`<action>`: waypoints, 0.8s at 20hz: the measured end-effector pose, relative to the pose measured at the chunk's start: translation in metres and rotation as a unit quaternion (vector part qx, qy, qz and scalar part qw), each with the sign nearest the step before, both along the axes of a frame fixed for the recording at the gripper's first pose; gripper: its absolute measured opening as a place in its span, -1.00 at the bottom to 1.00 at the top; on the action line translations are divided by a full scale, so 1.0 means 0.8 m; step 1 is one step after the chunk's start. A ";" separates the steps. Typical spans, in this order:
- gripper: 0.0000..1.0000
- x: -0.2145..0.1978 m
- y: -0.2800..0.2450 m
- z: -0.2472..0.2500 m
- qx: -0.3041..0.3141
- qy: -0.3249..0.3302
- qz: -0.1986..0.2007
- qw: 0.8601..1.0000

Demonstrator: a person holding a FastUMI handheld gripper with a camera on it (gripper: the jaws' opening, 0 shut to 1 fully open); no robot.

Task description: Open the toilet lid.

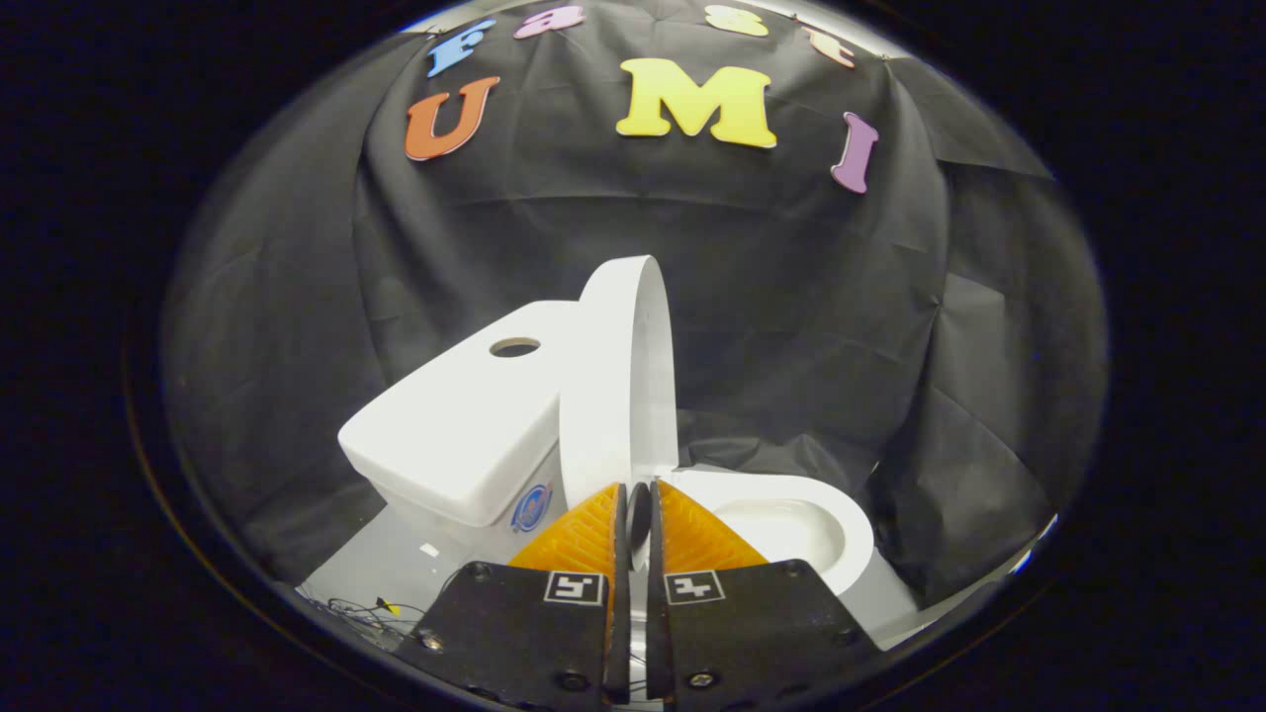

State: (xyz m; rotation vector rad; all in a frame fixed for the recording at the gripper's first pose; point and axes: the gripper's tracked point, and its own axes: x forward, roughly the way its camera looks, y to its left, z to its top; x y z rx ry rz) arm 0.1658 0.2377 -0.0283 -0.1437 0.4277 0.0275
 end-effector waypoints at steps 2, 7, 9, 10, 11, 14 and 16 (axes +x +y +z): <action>-0.81 0.000 0.007 -0.001 -0.014 -0.001 -0.001 1.000; -0.74 0.002 0.010 -0.004 -0.046 0.007 0.025 0.999; -0.64 -0.004 0.011 0.000 -0.030 0.004 0.047 0.998; -0.35 -0.007 0.008 0.007 -0.019 -0.005 0.054 0.998; -0.07 -0.013 0.004 0.024 -0.016 -0.025 0.057 0.998; 0.38 -0.031 -0.027 0.077 -0.012 -0.111 0.055 0.992; 0.70 -0.050 -0.052 0.108 0.005 -0.160 0.054 0.986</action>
